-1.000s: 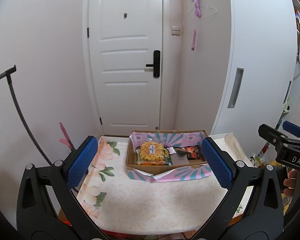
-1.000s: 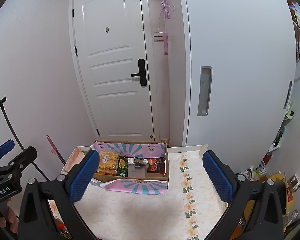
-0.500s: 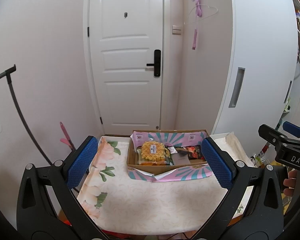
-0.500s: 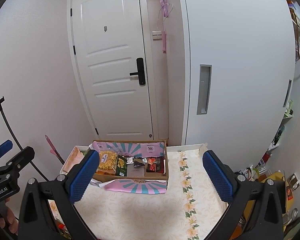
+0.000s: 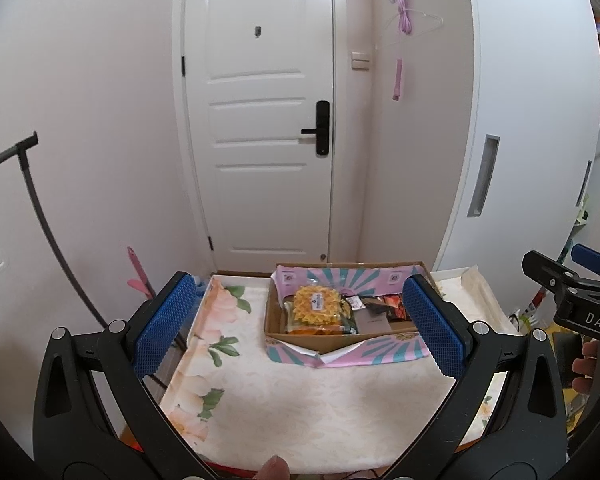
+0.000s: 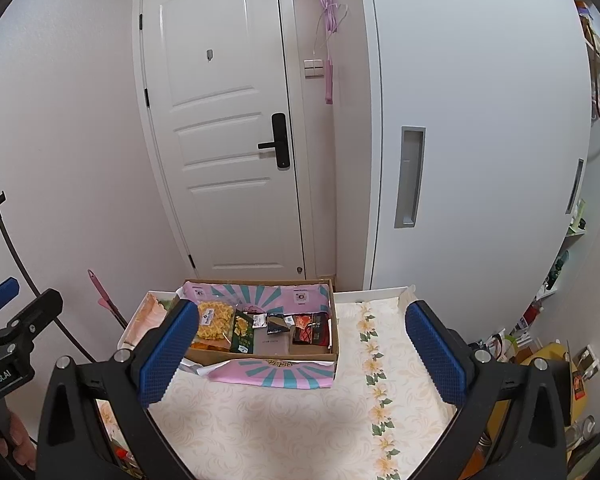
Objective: Organize snacks
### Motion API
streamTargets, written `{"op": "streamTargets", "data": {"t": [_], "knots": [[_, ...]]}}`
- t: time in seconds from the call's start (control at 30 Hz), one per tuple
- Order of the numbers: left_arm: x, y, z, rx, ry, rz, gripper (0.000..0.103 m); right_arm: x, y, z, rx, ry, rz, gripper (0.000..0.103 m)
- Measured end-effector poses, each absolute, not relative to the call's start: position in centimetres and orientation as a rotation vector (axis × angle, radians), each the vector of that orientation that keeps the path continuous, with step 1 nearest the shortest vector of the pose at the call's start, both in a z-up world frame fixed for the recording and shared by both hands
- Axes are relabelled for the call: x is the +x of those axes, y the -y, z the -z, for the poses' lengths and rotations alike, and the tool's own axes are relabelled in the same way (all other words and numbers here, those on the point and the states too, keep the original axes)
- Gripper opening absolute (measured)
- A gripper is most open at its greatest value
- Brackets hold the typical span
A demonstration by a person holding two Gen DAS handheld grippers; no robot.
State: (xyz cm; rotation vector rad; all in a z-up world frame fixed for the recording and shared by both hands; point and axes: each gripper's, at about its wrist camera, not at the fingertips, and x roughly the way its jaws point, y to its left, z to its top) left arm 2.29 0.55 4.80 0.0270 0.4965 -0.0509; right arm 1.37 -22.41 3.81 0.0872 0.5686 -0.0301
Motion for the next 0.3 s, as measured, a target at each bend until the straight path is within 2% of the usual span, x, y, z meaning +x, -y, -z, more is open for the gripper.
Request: {"op": "streamTargets", "data": {"t": [0.3], "knots": [[3.8, -1.3, -3.8, 0.010, -0.516, 0.032, 0.103, 2.5, 21.8, -3.1, 0.085, -0.592, 0.034, 0.102]]}}
